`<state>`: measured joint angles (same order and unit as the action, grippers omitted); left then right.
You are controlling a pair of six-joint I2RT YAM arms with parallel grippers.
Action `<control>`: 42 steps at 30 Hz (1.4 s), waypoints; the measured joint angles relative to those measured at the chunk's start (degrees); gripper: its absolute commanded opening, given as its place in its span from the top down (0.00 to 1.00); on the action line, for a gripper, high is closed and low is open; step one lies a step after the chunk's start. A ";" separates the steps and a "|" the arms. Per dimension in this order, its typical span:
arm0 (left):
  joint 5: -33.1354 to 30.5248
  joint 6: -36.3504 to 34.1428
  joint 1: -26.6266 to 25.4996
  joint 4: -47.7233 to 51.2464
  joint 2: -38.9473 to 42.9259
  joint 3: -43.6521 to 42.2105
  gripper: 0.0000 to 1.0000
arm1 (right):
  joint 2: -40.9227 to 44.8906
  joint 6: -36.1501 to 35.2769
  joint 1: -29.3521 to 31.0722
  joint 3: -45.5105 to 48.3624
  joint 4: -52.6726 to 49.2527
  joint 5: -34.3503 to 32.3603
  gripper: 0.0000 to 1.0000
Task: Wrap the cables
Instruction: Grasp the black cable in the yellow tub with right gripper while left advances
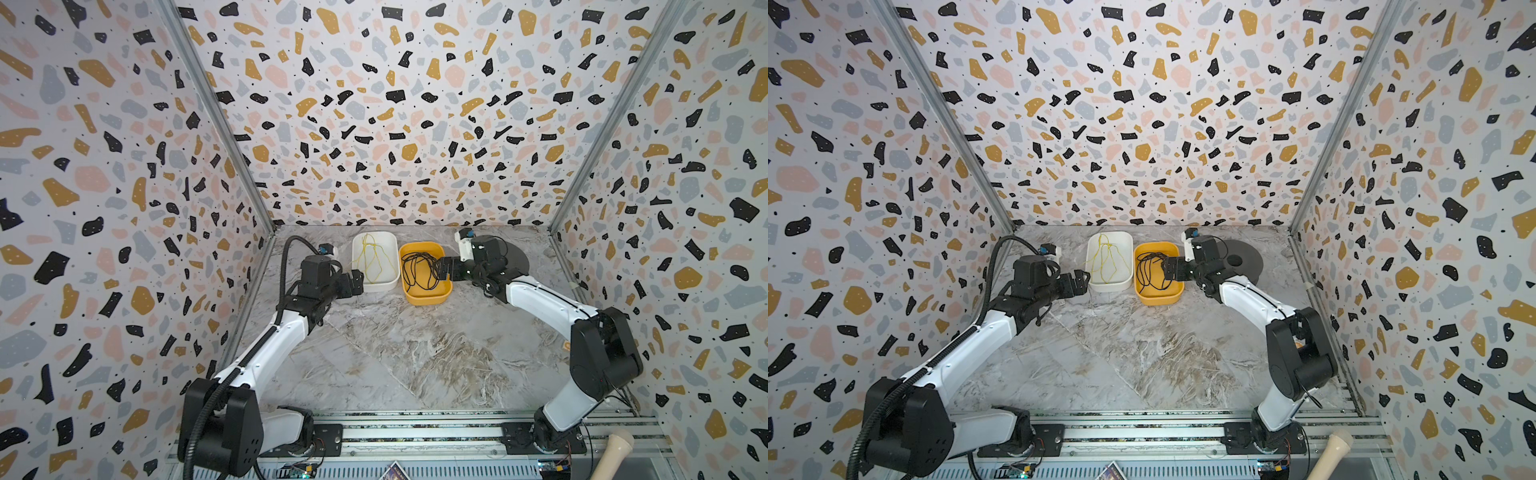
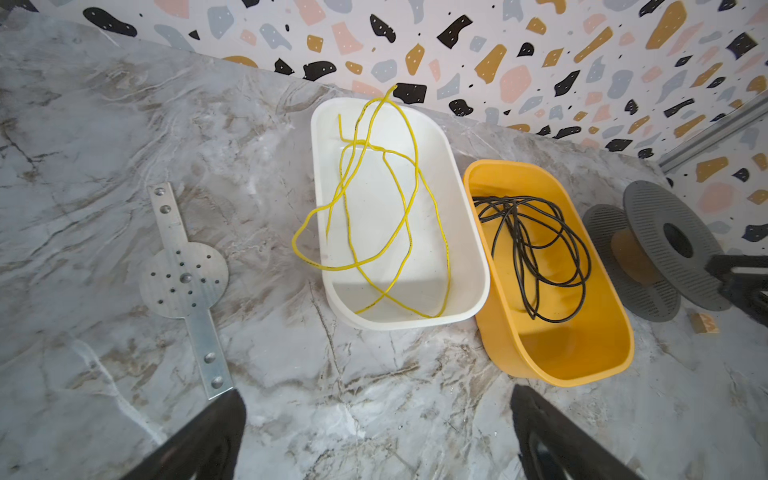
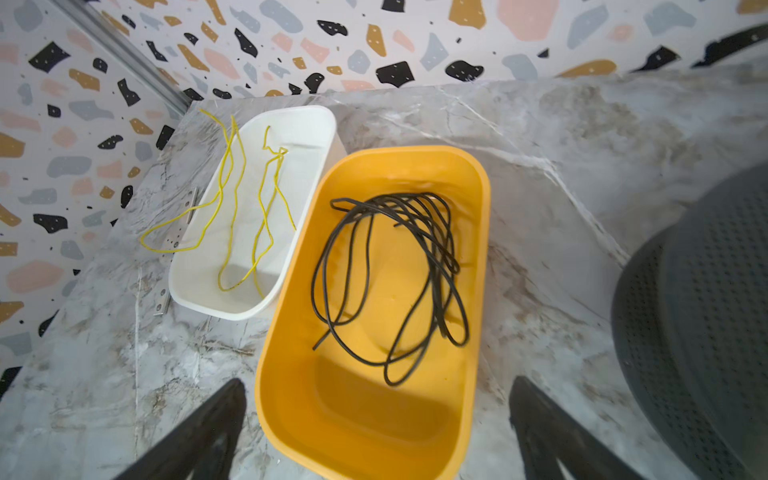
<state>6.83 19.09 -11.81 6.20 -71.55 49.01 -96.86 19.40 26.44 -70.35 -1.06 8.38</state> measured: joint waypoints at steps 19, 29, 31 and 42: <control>2.38 1.55 -0.50 -0.70 1.01 -1.70 0.00 | -33.55 -11.58 3.02 -40.06 -13.70 -6.14 0.01; 1.66 1.53 -1.11 -0.70 1.22 -2.23 0.00 | -41.77 -11.96 4.70 -44.44 -16.79 -9.22 0.05; 1.64 1.53 -1.18 -0.70 1.22 -2.27 0.00 | -42.40 -11.98 4.63 -44.44 -17.25 -9.73 0.11; 1.44 1.53 -1.44 -0.70 1.22 -2.27 0.00 | -42.53 -11.72 4.55 -44.22 -16.96 -11.63 0.75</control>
<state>8.27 20.62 -13.26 5.50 -70.32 46.74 -139.39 7.68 30.98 -114.56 -18.02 -3.25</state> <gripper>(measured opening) 0.997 0.335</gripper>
